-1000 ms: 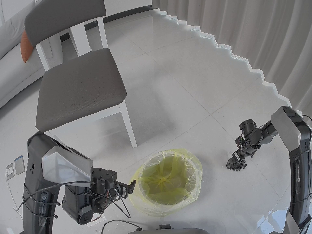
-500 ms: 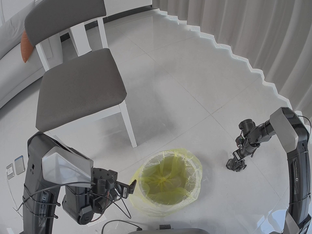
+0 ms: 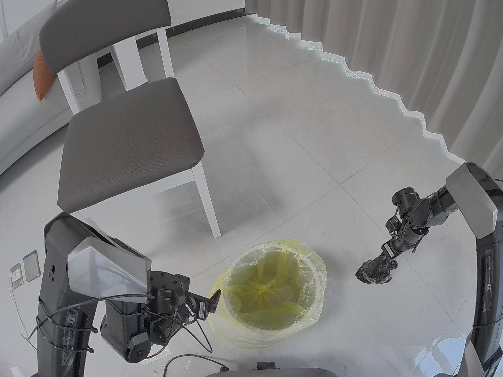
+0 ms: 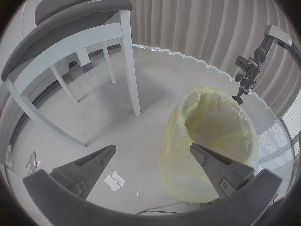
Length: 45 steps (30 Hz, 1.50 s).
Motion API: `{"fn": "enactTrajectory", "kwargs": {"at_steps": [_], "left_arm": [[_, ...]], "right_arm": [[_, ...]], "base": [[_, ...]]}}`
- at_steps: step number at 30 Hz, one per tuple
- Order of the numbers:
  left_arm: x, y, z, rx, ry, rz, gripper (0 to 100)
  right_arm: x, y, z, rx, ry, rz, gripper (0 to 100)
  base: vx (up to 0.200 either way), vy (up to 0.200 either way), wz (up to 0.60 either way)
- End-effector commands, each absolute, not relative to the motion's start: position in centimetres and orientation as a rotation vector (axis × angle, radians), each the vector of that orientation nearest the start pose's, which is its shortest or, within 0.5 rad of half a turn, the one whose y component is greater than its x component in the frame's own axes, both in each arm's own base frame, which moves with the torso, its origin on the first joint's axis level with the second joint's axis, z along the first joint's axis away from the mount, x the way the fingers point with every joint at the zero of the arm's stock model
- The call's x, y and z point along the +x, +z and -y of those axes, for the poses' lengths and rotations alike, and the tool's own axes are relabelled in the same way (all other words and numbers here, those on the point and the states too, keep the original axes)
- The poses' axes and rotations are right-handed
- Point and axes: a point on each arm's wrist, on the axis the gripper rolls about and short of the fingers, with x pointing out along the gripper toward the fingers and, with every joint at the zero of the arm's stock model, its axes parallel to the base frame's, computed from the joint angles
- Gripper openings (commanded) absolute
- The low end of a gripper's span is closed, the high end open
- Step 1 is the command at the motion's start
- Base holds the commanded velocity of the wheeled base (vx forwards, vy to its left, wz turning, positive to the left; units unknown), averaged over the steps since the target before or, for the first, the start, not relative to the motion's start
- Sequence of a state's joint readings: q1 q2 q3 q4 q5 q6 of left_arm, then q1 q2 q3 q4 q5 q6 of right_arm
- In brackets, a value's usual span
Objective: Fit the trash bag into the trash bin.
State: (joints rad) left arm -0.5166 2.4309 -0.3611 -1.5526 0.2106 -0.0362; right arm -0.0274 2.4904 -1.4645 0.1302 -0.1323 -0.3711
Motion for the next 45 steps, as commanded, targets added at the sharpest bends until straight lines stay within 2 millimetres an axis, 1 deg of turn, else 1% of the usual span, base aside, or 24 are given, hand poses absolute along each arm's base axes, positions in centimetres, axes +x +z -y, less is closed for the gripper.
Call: {"fn": "enactTrajectory", "kwargs": {"at_steps": [1,3,4,5,7,13,14,15,16,18,19,20,21,22,23,25,26,27,33,35,41,43,44,45], "left_arm": [[26.1,-4.1,14.4,0.142,-0.293,-0.473,100],[26.1,-4.1,14.4,0.142,-0.293,-0.473,100],[26.1,-4.1,14.4,0.142,-0.291,-0.474,100],[26.1,-4.1,14.4,0.142,-0.291,-0.474,100],[25.9,-4.0,14.1,0.144,-0.289,-0.483,100],[25.9,-3.9,13.9,0.140,-0.282,-0.479,100],[25.9,-3.8,13.9,0.141,-0.283,-0.481,100],[25.9,-3.8,14.0,0.140,-0.283,-0.479,100],[25.8,-3.6,14.0,0.139,-0.285,-0.472,100],[25.8,-3.3,14.0,0.137,-0.287,-0.467,100],[25.8,-3.3,14.0,0.137,-0.287,-0.467,100],[25.6,-3.1,14.0,0.138,-0.288,-0.467,100],[25.5,-3.1,13.9,0.138,-0.288,-0.469,100],[25.5,-3.1,13.9,0.138,-0.288,-0.469,100],[25.3,-3.0,13.8,0.140,-0.286,-0.473,100],[25.2,-2.8,13.8,0.130,-0.282,-0.474,100],[25.2,-2.8,13.8,0.130,-0.282,-0.474,100],[25.0,-2.7,13.6,0.118,-0.268,-0.476,100],[24.7,-2.0,13.4,0.109,-0.256,-0.466,100],[24.6,-1.8,13.4,0.107,-0.258,-0.462,100],[24.8,-0.3,13.4,0.087,-0.260,-0.409,100],[24.8,-0.2,13.4,0.086,-0.260,-0.406,100],[24.9,0.0,13.5,0.082,-0.263,-0.394,100],[24.9,0.1,13.6,0.084,-0.265,-0.393,100]], "right_arm": [[41.7,1.5,1.4,-0.391,0.067,-1.116,0],[41.4,1.9,1.3,-0.391,0.068,-1.108,0],[40.5,3.0,1.0,-0.398,0.070,-1.085,0],[40.4,3.2,1.0,-0.398,0.069,-1.082,0],[38.8,5.0,0.6,-0.421,0.098,-1.049,0],[36.2,9.6,-2.1,-0.458,0.169,-0.927,0],[35.4,10.9,-3.2,-0.471,0.191,-0.888,0],[35.2,11.3,-3.6,-0.474,0.198,-0.877,0],[34.3,12.7,-4.7,-0.483,0.222,-0.834,0],[33.1,14.1,-6.1,-0.499,0.256,-0.788,0],[33.1,14.3,-6.2,-0.500,0.258,-0.784,0],[32.1,15.5,-7.2,-0.512,0.288,-0.745,0],[31.5,16.0,-7.9,-0.519,0.306,-0.724,0],[31.5,16.0,-7.9,-0.519,0.306,-0.724,0],[30.2,17.1,-9.4,-0.535,0.352,-0.680,0],[29.3,18.0,-10.5,-0.547,0.385,-0.643,0],[29.3,18.0,-10.5,-0.547,0.385,-0.643,0],[28.2,18.8,-11.7,-0.559,0.420,-0.606,0],[26.1,20.2,-13.7,-0.577,0.495,-0.539,0],[26.0,20.2,-13.9,-0.579,0.503,-0.537,0],[24.5,19.6,-16.8,-0.592,0.602,-0.527,0],[24.4,19.5,-16.9,-0.593,0.609,-0.527,0],[23.8,19.0,-18.1,-0.611,0.651,-0.532,0],[23.7,18.6,-18.5,-0.619,0.664,-0.540,0]], "base": [[0.000,0.000,0.00],[0.000,0.000,0.00],[0.000,0.000,0.00],[0.000,0.000,0.00],[0.000,0.000,0.00],[0.000,0.000,0.00],[0.000,0.000,0.00],[0.000,0.000,0.00],[0.000,0.000,0.00],[0.000,0.000,0.00],[0.000,0.000,0.00],[0.000,0.000,0.00],[0.000,0.000,0.00],[0.000,0.000,0.00],[0.000,0.000,0.00],[0.000,0.000,0.00],[0.000,0.000,0.00],[0.000,0.000,0.00],[0.000,0.000,0.00],[0.000,0.000,0.00],[0.000,0.000,0.00],[0.000,0.000,0.00],[0.000,0.000,0.00],[0.000,0.000,0.00]]}}
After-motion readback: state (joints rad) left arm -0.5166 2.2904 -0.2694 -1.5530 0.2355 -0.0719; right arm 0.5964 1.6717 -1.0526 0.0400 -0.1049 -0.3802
